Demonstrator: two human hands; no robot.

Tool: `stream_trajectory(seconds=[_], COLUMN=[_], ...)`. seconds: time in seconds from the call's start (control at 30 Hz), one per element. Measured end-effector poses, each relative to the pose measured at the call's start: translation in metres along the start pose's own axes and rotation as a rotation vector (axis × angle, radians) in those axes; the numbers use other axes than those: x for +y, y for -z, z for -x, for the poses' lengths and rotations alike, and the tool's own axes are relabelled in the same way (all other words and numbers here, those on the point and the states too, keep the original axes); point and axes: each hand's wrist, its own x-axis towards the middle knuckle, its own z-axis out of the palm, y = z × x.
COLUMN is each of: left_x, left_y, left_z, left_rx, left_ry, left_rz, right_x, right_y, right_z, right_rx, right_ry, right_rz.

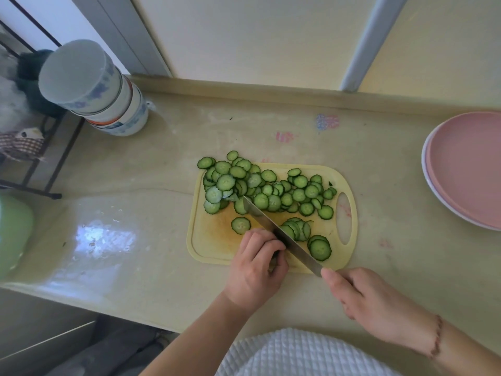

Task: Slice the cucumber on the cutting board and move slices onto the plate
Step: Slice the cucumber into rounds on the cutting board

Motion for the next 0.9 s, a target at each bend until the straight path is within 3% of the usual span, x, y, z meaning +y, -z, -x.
stream_trajectory(seconds=[0.27, 0.9], left_x=[0.000, -0.001], left_y=[0.000, 0.001], left_z=[0.000, -0.001], left_rx=[-0.005, -0.016], left_ry=[-0.003, -0.006], left_rz=[0.019, 0.019], right_x=[-0.012, -0.001], right_y=[0.015, -0.010], right_z=[0.019, -0.008], right_rx=[-0.009, 0.025], right_ry=[0.067, 0.018], right_rz=[-0.031, 0.051])
